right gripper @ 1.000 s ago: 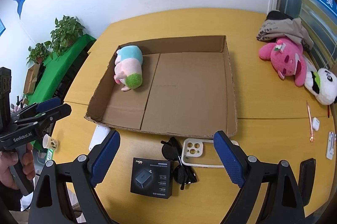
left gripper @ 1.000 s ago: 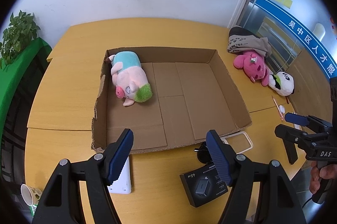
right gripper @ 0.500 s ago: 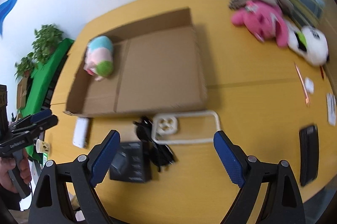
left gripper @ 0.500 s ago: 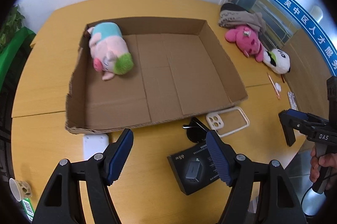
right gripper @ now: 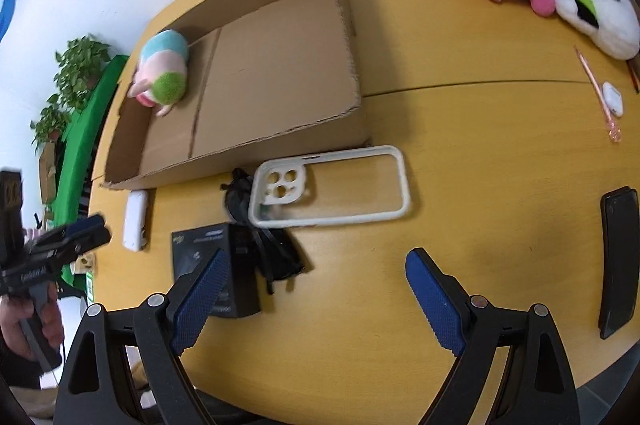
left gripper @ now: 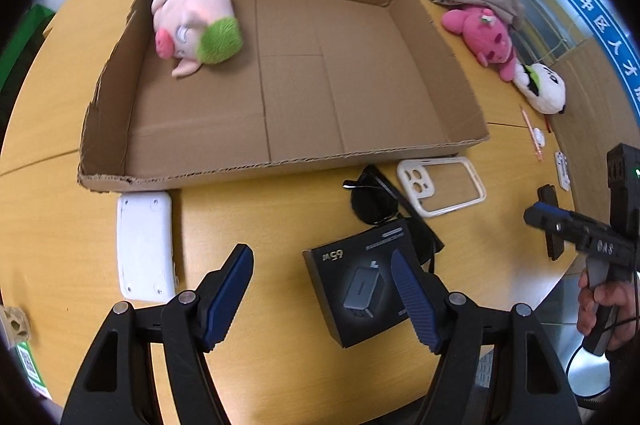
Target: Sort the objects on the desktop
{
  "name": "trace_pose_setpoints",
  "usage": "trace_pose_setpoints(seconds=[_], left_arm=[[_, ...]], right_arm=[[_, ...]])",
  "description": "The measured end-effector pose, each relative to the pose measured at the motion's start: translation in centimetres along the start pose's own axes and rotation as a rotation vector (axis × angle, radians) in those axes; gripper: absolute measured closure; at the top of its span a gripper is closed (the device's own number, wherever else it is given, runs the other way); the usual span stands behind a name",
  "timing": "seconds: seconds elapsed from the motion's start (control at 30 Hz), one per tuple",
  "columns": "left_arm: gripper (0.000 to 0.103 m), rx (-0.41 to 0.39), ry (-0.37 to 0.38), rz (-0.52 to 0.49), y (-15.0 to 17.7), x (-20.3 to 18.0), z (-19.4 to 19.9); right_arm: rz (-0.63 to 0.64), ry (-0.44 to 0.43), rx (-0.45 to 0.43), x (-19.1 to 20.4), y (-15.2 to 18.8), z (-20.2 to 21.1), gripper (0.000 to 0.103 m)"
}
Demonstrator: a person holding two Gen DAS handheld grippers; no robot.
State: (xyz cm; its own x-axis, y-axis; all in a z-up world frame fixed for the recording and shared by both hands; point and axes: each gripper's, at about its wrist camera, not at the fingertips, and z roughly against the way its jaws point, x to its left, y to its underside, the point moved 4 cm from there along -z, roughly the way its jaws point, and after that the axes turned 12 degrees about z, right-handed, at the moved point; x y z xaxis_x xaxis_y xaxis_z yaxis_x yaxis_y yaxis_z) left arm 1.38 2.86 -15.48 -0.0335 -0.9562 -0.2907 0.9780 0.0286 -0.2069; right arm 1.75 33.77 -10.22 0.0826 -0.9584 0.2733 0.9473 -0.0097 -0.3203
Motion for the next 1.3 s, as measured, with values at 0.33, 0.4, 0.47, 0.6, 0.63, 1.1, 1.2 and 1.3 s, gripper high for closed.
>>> trace_pose_setpoints(seconds=[0.33,0.4,0.47,0.6,0.63,1.1,1.2,1.3], left_arm=[[0.032,0.024,-0.015,0.051,-0.5,0.3,-1.1],[0.032,0.035,-0.014,0.052,-0.6,-0.1,-1.5],[0.032,0.051,-0.009,0.044,-0.9,-0.7,-2.2],[0.032,0.078,0.012,-0.001,-1.8,-3.2,-4.1],[0.032,0.09,0.021,-0.01,-2.0,-3.9,-4.7],[0.038,0.269,0.058,-0.087,-2.7,-12.8,-14.7],[0.043,0.299,0.046,-0.076,-3.0,-13.4,-16.1],[0.05,0.328,0.024,-0.079,-2.4,-13.8,-17.3]], right_arm=[[-0.084,-0.054,0.099,-4.9,-1.3,-6.0,0.01],[-0.093,-0.039,0.106,-5.8,-1.5,-6.8,0.011],[-0.081,-0.026,0.13,-6.5,-1.7,-7.8,0.025],[-0.052,-0.024,0.145,-7.0,-1.6,-8.9,0.045],[-0.041,-0.018,0.141,-7.1,-1.6,-8.8,0.054],[-0.047,-0.011,0.141,-10.2,0.4,-7.4,0.096],[-0.058,-0.008,0.139,-10.6,0.6,-7.1,0.096],[-0.063,0.004,0.139,-11.3,1.0,-6.6,0.096]])
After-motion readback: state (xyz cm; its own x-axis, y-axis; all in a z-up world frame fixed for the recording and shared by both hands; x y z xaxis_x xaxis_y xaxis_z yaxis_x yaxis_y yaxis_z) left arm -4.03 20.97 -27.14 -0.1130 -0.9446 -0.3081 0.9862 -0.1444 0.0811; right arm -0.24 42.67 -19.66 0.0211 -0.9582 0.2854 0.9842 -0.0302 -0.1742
